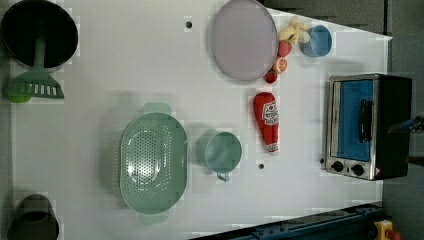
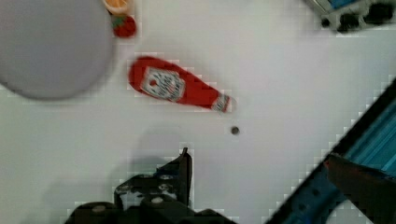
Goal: Pick Ketchup from the table and place it in strainer.
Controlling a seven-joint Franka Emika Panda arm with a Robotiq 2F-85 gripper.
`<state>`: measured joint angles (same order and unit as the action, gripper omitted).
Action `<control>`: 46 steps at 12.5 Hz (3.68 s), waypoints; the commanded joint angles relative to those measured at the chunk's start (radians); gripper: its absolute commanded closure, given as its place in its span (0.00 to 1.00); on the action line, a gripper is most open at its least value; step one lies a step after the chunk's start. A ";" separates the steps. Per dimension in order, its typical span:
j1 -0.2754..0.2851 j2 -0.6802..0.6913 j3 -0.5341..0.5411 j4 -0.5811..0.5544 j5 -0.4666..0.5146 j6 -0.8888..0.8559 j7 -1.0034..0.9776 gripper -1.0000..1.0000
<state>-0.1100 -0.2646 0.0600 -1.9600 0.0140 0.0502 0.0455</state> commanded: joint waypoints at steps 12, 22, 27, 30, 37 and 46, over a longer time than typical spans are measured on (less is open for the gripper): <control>0.000 0.334 0.039 -0.265 0.011 0.603 -1.007 0.00; 0.025 0.594 0.032 -0.405 -0.004 1.049 -1.013 0.00; 0.025 0.655 0.034 -0.415 -0.004 1.140 -1.010 0.28; 0.025 0.603 0.036 -0.412 -0.003 1.134 -1.000 0.42; 0.033 0.242 0.078 -0.335 -0.001 0.646 -0.953 0.42; 0.088 0.172 0.343 -0.179 0.022 0.439 -0.504 0.42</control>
<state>-0.0647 -0.1180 0.3896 -2.1309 0.0149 0.4983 -0.6060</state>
